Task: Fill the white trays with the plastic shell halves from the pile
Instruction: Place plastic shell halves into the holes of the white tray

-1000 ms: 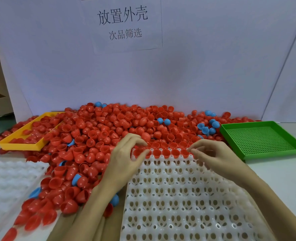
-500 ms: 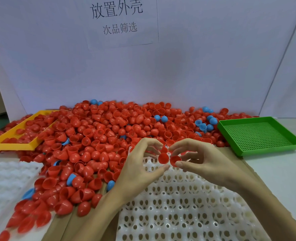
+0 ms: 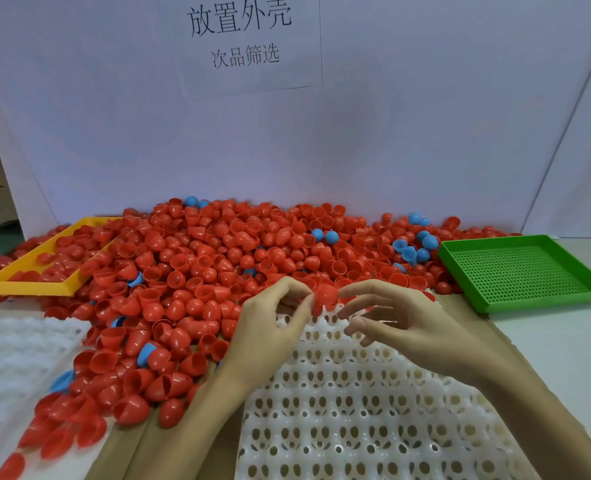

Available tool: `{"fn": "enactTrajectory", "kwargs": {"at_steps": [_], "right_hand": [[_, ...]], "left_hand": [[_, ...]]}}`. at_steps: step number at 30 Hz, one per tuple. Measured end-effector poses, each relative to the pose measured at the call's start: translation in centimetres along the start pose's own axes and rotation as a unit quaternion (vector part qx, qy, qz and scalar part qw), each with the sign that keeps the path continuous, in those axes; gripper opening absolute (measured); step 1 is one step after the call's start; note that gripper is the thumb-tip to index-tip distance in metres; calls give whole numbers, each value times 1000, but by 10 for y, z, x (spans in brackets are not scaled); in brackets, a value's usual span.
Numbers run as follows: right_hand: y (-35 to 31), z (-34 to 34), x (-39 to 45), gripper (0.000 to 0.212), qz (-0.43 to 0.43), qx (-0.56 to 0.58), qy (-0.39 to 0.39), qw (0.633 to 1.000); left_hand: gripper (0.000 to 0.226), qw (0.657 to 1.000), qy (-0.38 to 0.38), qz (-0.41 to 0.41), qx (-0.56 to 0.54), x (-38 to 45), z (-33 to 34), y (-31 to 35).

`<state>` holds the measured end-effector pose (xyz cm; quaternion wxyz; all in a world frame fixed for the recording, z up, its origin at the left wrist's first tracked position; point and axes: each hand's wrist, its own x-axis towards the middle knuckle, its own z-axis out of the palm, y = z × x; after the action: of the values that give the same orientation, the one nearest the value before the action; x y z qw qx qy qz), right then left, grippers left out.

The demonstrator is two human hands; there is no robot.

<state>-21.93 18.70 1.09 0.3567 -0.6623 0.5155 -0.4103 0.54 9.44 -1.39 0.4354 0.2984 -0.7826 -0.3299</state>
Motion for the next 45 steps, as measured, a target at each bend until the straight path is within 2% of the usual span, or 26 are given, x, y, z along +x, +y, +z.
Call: {"fn": "enactTrajectory", "kwargs": {"at_steps": [4,9,11,16,21,28,31,34,37,40,45], "right_hand": [[1,0,0,29,17,3,27,999],[3,-2,1,24,28,9,48,998],[5,-2,2,21,32,6,47,998],[7,-2,2,20,40,-3,48,998],[9,-3,2,19,44,-12,53,998],[11,-2,3,19,47,-15,52,997],[12,-2,3,18,46,-13,54,997],[12,-4,3,19,49,-18,56,997],[12,-4,3,19,47,-20,57,997],[13,-3,3,19,47,-16,57,997],[11,-2,3,19,49,-15,56,997]], "left_hand": [[10,997,-7,-17,71,10,-27,-17],[8,970,-110,44,214,12,-54,-34],[10,961,-121,51,245,10,-54,-36],[17,959,-125,60,249,10,-51,-37],[8,967,-104,45,229,10,-61,-37],[14,949,-148,47,274,9,-59,-42],[11,954,-138,50,263,10,-61,-41],[9,966,-65,36,247,12,-62,-41],[17,937,30,1,348,15,-67,-48],[33,904,35,-79,420,13,-74,-58],[22,908,60,-60,410,12,-73,-58]]}}
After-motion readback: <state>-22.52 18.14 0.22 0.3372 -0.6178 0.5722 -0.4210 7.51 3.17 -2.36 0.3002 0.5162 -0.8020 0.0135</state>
